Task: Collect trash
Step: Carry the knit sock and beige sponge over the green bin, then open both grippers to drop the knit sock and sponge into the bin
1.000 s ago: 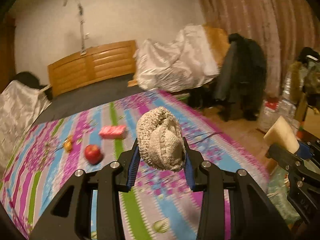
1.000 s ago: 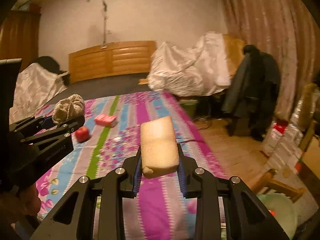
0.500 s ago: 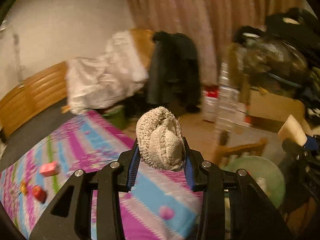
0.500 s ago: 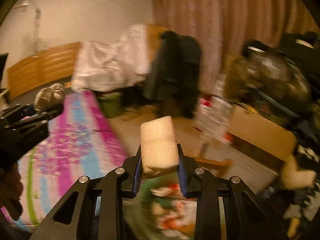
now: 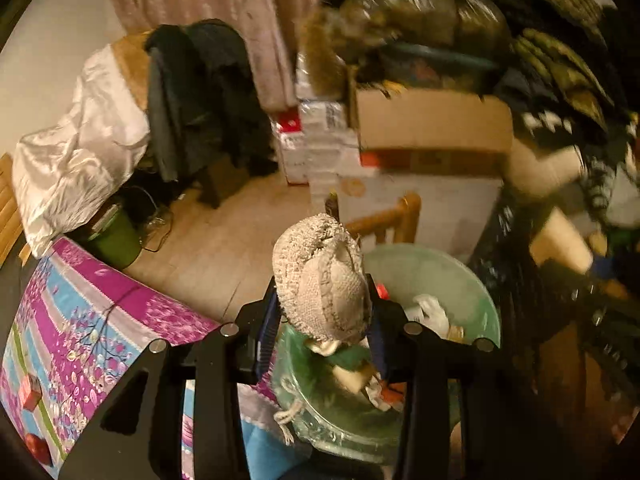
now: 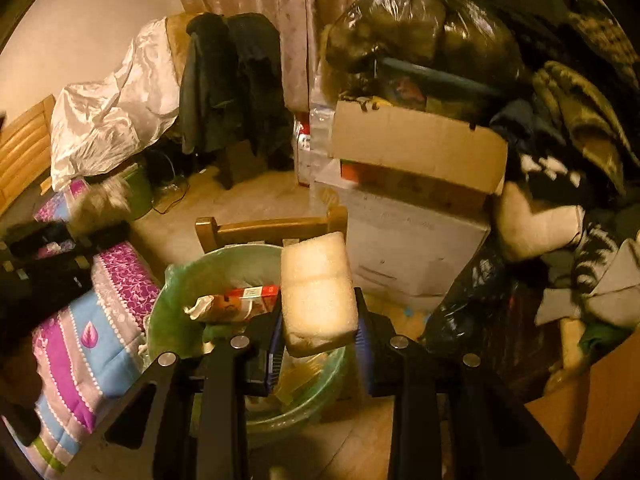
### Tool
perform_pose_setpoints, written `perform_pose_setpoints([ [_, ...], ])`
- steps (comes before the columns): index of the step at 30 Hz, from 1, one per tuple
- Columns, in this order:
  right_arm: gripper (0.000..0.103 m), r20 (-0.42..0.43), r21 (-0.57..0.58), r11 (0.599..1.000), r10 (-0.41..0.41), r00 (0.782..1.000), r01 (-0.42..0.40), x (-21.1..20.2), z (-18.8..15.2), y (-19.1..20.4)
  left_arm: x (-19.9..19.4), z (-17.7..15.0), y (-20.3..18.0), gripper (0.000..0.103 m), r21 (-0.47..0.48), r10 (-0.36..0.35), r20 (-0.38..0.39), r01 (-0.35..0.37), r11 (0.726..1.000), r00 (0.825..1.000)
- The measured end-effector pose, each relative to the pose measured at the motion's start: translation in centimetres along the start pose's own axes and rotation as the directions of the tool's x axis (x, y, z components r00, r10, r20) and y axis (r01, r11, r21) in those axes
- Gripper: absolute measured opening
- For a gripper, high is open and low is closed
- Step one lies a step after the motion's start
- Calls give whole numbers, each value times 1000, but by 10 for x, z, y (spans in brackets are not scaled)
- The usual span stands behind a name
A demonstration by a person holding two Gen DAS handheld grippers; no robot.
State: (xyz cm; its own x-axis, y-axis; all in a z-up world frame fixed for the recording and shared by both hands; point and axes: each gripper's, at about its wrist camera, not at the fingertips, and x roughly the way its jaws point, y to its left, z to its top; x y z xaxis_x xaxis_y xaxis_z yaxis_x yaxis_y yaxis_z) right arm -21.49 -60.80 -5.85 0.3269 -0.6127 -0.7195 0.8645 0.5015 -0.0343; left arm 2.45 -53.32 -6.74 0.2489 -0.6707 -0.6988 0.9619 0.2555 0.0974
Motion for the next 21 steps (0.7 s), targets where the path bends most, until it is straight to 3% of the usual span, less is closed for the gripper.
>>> perform_pose_setpoints([
  [9, 31, -20, -23, 1000, 5, 1000, -6, 0, 10, 27, 10, -9, -8, 37, 48, -45, -29, 47, 998, 999],
  [15, 32, -45, -43, 999, 9, 999, -11, 10, 12, 40, 17, -11, -9, 43, 41, -129, -37, 130, 991, 991],
  [16, 33, -57, -47, 999, 17, 998, -20, 13, 12, 42, 18, -12, -10, 48, 45, -136, -36, 137, 990, 990],
  [18, 56, -69, -62, 998, 1, 998, -6, 20, 10, 47, 20, -15, -10, 55, 45, -141, -36, 143, 989, 989],
  [21, 61, -60, -60, 998, -20, 998, 16, 22, 9, 48, 19, -18, -5, 63, 26, -182, -30, 183, 983, 983],
])
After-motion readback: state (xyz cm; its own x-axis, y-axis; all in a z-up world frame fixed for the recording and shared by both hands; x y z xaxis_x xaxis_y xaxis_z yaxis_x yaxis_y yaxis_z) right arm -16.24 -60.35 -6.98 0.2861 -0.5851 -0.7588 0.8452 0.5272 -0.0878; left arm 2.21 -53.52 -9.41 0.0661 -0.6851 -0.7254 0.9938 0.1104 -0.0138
